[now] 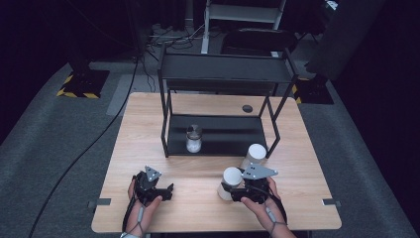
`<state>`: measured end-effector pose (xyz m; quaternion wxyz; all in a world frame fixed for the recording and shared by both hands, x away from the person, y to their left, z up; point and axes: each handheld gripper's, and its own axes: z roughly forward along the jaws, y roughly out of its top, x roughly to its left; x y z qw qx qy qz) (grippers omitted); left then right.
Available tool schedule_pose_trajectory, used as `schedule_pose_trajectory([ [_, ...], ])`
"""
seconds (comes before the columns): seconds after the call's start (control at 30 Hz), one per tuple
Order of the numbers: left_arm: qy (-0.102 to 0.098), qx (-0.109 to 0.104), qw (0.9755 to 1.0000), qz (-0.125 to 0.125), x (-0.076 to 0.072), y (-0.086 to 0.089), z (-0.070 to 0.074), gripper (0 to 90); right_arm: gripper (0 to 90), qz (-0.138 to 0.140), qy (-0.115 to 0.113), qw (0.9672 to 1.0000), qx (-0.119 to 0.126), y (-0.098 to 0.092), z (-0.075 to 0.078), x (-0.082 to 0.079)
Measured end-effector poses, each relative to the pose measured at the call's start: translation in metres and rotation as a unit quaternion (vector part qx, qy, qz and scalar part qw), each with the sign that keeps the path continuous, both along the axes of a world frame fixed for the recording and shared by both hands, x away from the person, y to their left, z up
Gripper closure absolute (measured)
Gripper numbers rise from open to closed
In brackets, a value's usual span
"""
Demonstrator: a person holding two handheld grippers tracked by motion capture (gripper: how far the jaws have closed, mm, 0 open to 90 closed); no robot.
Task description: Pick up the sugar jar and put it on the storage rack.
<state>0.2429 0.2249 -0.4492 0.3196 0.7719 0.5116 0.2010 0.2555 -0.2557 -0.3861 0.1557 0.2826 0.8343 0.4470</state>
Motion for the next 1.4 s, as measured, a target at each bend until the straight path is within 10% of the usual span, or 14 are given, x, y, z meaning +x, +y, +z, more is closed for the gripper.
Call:
schedule_pose_trajectory([
  [1.4, 0.0, 0.0, 1.0, 0.0, 0.0, 0.0, 0.0, 3.2, 33.3, -0.008, -0.025, 0.9996, -0.001, 0.004, 0.062, 0.022],
])
